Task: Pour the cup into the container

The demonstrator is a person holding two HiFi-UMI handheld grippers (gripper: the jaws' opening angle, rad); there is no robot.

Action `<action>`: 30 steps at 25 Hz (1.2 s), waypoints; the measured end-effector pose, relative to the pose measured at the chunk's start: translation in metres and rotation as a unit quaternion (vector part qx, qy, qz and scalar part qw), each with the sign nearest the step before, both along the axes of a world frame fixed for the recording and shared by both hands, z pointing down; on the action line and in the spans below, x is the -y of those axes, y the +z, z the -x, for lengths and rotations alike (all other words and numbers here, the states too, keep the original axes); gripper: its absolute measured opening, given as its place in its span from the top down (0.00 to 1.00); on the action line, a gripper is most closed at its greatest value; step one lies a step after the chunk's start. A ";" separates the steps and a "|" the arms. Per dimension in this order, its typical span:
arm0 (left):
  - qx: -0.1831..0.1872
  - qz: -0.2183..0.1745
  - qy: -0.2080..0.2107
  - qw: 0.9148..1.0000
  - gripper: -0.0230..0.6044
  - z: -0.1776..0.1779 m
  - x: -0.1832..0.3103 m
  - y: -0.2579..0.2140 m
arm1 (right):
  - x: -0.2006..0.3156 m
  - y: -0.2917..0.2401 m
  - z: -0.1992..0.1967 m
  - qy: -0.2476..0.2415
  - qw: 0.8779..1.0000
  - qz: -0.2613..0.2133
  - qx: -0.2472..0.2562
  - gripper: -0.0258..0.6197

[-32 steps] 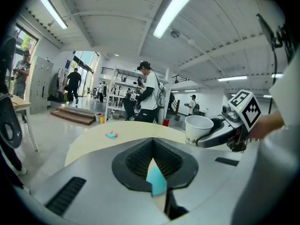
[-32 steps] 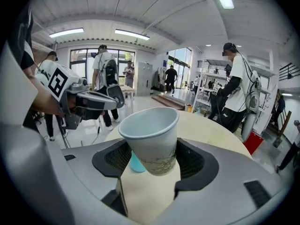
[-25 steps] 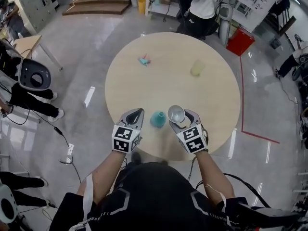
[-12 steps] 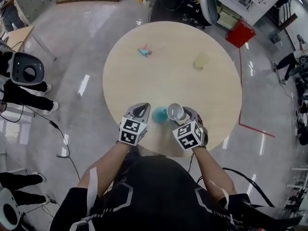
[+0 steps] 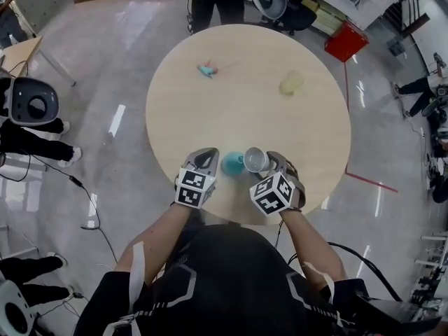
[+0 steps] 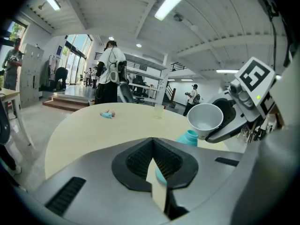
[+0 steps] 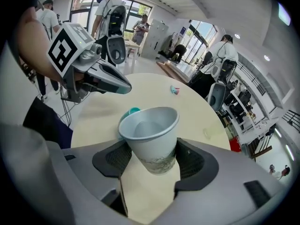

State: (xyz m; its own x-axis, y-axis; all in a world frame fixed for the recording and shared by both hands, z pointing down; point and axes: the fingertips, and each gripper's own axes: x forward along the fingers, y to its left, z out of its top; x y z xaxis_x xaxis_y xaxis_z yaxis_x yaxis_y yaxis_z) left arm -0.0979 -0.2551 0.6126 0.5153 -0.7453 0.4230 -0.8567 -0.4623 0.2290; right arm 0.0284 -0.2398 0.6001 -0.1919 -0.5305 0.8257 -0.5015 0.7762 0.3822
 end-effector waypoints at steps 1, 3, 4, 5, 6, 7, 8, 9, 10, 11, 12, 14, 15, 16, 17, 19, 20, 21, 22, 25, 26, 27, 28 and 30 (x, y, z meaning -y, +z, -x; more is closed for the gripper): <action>0.004 0.001 0.004 1.000 0.98 -0.001 -0.001 0.001 | 0.000 0.000 0.000 0.000 1.000 -0.001 -0.003 0.49; 0.008 0.002 0.008 1.000 0.98 -0.002 -0.001 0.002 | 0.002 -0.001 0.000 -0.003 1.000 -0.003 -0.011 0.49; 0.007 0.002 0.008 1.000 0.98 -0.002 -0.001 0.002 | 0.003 -0.001 0.000 -0.007 1.000 -0.004 -0.016 0.50; 0.005 0.003 0.007 1.000 0.98 -0.002 0.000 0.002 | 0.004 -0.002 0.001 -0.010 1.000 -0.004 -0.020 0.50; 0.004 0.003 0.008 1.000 0.98 -0.001 0.000 0.002 | 0.005 -0.002 0.001 -0.013 1.000 -0.005 -0.024 0.50; 0.005 0.003 0.009 1.000 0.98 -0.001 0.000 0.001 | 0.005 -0.003 0.002 -0.016 0.999 -0.007 -0.029 0.50; 0.005 0.003 0.010 1.000 0.98 -0.001 0.000 0.001 | 0.005 -0.004 0.001 -0.019 0.999 -0.009 -0.034 0.50; 0.005 0.003 0.011 1.000 0.98 -0.001 -0.001 0.001 | 0.005 -0.004 0.001 -0.021 0.999 -0.010 -0.039 0.50; 0.004 0.003 0.012 1.000 0.98 -0.002 -0.001 0.001 | 0.005 -0.005 0.000 -0.023 0.999 -0.013 -0.044 0.50; 0.005 0.004 0.013 1.000 0.98 -0.002 -0.001 0.001 | 0.005 -0.005 0.000 -0.026 0.998 -0.015 -0.048 0.50; 0.005 0.004 0.013 1.000 0.98 -0.002 -0.001 0.000 | 0.005 -0.006 0.000 -0.029 0.998 -0.018 -0.053 0.50; 0.003 0.002 0.015 1.000 0.98 -0.003 -0.001 -0.001 | 0.006 -0.006 0.000 -0.035 0.997 -0.023 -0.064 0.50; 0.002 0.002 0.016 1.000 0.98 -0.004 -0.001 -0.001 | 0.006 -0.006 -0.001 -0.037 0.997 -0.024 -0.069 0.50; 0.001 0.001 0.017 1.000 0.98 -0.005 0.000 -0.001 | 0.006 -0.006 -0.001 -0.039 0.996 -0.025 -0.072 0.50; 0.000 0.000 0.018 1.000 0.98 -0.006 0.000 -0.001 | 0.007 -0.005 -0.001 -0.039 0.996 -0.025 -0.074 0.50; -0.002 0.000 0.019 1.000 0.98 -0.007 0.000 -0.001 | 0.007 -0.006 -0.002 -0.042 0.996 -0.028 -0.079 0.50; -0.002 0.000 0.019 1.000 0.98 -0.008 0.000 -0.001 | 0.007 -0.007 -0.001 -0.044 0.995 -0.029 -0.083 0.50; -0.002 0.000 0.020 1.000 0.98 -0.008 -0.001 -0.002 | 0.008 -0.008 -0.001 -0.046 0.995 -0.030 -0.086 0.50; -0.003 0.000 0.021 1.000 0.98 -0.009 -0.001 -0.003 | 0.008 -0.008 -0.001 -0.048 0.994 -0.030 -0.088 0.50; -0.004 -0.001 0.024 1.000 0.98 -0.010 0.000 -0.005 | 0.009 -0.010 0.000 -0.053 0.994 -0.030 -0.094 0.50; -0.005 -0.002 0.025 1.000 0.98 -0.011 0.000 -0.006 | 0.009 -0.011 -0.001 -0.054 0.994 -0.031 -0.096 0.50; -0.005 -0.002 0.025 1.000 0.98 -0.011 0.000 -0.006 | 0.010 -0.011 -0.001 -0.054 0.993 -0.031 -0.097 0.50; -0.005 -0.003 0.025 1.000 0.98 -0.011 0.001 -0.005 | 0.010 -0.010 -0.001 -0.055 0.993 -0.030 -0.098 0.50; -0.005 -0.003 0.025 1.000 0.98 -0.011 0.000 -0.004 | 0.010 -0.010 -0.001 -0.056 0.993 -0.030 -0.100 0.50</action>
